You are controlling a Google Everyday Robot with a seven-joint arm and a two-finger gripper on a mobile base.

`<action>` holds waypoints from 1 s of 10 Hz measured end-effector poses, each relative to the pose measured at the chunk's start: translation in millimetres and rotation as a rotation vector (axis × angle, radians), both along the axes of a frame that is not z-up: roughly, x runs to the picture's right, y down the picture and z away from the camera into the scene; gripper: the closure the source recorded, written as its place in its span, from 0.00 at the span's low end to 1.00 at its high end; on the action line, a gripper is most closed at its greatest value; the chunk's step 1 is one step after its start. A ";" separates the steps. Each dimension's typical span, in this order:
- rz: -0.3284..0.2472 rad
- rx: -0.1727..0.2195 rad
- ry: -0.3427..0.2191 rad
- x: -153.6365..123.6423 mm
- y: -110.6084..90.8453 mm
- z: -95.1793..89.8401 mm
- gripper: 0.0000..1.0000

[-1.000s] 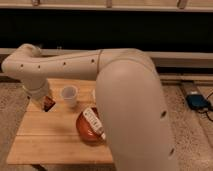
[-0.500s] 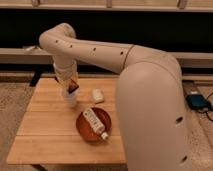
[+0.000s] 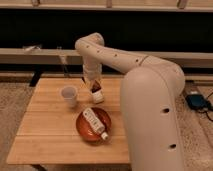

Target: Place the eraser on the white sponge

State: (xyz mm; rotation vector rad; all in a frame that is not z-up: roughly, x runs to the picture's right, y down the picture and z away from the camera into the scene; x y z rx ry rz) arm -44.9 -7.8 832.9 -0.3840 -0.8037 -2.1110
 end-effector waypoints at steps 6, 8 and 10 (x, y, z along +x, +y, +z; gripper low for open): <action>0.046 -0.060 0.040 8.0 49.6 49.9 1.00; 0.037 -0.059 0.038 0.2 50.7 55.7 1.00; 0.030 -0.055 0.044 -3.5 48.8 65.5 1.00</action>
